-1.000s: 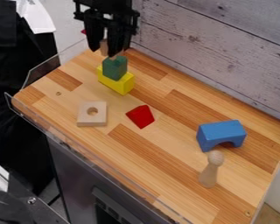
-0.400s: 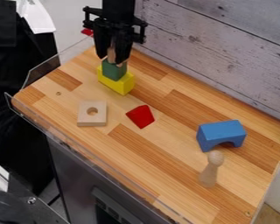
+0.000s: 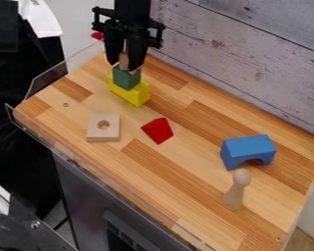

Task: Put the plus on the green cube

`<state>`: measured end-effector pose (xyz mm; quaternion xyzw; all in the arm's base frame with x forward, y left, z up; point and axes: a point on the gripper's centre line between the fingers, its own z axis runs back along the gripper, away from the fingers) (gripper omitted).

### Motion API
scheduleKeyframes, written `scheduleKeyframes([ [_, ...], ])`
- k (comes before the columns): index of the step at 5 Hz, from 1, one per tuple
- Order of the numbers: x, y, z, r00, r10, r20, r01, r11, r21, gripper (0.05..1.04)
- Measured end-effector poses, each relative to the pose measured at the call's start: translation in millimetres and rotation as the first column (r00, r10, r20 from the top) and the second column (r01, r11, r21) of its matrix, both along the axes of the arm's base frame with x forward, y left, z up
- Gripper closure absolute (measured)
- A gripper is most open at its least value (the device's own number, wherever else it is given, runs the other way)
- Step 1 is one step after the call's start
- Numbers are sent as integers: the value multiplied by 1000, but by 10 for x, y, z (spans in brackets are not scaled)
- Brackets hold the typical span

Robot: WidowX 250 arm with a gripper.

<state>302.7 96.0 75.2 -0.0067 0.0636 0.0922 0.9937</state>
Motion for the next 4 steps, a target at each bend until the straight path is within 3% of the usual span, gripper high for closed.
scheduleKeyframes([
  [1,-29,11,3,1000,13,-17,-13,1000,3,291],
  [2,-66,-10,30,1000,18,-1,-18,1000,-2,82],
  [4,-345,-160,437,995,-18,98,16,1000,20,83],
])
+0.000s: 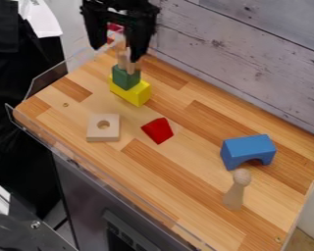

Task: Put the plus on the green cube

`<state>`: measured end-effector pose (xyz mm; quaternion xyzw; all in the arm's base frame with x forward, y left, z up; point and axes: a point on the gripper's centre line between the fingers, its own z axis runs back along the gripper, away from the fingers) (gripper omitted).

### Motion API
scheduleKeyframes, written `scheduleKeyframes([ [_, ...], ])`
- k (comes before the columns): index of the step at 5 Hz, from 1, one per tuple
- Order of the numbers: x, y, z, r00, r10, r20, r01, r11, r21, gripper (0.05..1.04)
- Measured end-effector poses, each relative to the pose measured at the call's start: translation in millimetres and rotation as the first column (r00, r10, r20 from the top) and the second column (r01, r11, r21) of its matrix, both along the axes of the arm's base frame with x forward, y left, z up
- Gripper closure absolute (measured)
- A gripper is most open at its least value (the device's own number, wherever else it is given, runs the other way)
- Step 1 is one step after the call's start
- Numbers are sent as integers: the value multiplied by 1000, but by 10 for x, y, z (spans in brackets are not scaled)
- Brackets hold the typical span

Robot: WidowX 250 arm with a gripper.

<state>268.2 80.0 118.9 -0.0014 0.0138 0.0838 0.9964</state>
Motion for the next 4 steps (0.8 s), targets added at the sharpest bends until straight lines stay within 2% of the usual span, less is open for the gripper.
scheduleKeyframes([
  [1,-239,-155,72,999,-51,1,51,999,11,83],
  [2,-472,-361,-34,996,-86,-25,86,996,-24,83],
  [3,-547,-535,-171,994,-104,-31,102,993,-61,83],
  [4,-526,-675,-246,994,-110,-20,108,989,-99,83],
])
